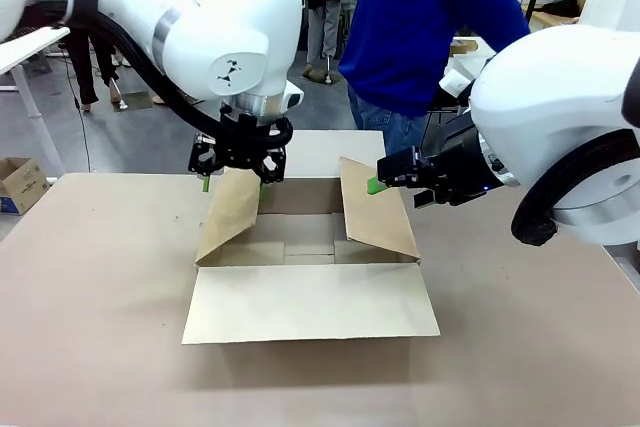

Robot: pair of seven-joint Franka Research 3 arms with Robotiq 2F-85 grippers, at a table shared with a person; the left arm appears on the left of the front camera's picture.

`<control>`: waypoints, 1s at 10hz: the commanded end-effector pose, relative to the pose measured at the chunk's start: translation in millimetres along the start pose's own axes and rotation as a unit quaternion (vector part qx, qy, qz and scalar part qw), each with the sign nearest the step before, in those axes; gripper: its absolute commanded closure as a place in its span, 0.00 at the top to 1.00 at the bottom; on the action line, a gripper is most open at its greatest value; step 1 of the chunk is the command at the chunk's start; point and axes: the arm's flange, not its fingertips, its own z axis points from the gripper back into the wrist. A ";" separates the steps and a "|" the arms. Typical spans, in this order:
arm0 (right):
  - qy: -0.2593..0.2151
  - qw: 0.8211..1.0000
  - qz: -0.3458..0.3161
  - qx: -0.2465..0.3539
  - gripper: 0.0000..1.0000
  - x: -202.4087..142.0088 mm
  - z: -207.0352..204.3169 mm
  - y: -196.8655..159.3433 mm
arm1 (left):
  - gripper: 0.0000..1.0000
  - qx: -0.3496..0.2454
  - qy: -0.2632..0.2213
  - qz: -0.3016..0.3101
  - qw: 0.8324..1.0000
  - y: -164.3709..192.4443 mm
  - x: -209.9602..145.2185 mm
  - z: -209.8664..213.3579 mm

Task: Pack the gift set into the box.
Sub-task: Place both hands on the side flaps of the Package Box and spread them outward.

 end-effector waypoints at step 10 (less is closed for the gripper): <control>-0.005 1.000 -0.002 0.000 1.00 1.4 0.7 0.0 | 1.00 -0.097 0.024 0.148 0.984 179.1 -10.7 -34.1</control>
